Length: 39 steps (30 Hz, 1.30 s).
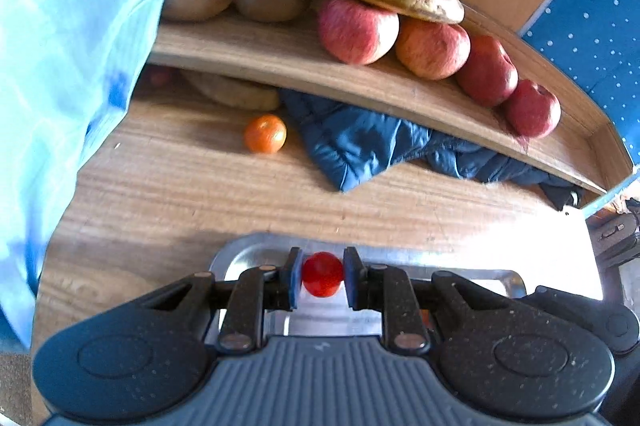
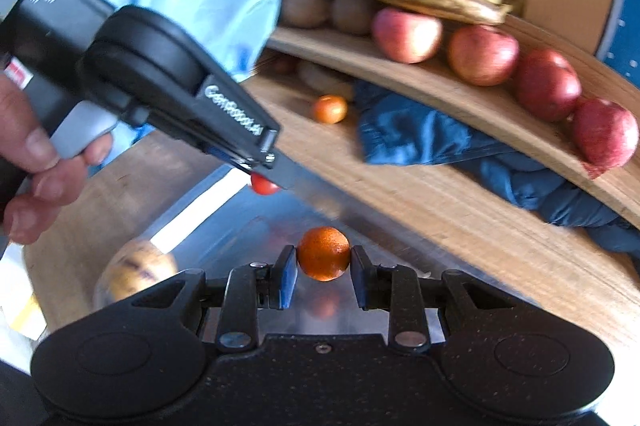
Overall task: Organize fruits
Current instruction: 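Carry the cherry tomato and the tangerine over the steel tray with both tools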
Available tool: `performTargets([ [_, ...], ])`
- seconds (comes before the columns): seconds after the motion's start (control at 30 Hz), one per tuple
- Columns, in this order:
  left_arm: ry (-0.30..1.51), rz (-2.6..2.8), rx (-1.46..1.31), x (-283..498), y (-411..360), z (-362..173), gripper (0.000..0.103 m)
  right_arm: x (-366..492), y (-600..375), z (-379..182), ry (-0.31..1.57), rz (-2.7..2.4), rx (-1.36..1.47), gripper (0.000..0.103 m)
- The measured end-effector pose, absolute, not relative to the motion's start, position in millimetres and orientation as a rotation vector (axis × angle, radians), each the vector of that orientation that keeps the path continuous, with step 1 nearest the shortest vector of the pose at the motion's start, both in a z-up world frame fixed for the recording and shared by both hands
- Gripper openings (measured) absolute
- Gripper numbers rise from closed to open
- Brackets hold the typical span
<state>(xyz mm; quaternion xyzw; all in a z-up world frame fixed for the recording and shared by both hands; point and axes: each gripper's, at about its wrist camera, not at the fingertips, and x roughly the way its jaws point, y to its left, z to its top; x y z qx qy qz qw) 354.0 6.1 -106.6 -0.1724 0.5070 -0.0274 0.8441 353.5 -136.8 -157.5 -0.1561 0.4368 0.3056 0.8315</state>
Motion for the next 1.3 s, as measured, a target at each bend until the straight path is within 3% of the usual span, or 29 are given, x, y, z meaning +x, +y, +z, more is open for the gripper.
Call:
performTargets([
  [0.5,1.127,-0.099,-0.344,303.3,16.6,-111.7,0.023,294.9,-108.7,-156.7,0.962,0.742,-0.425,0.031],
  [1.3,1.134,-0.113,-0.293,285.7,17.4,-105.4,0.023,271.8,-97.2,-156.4,0.946,0.702,-0.507,0.031],
])
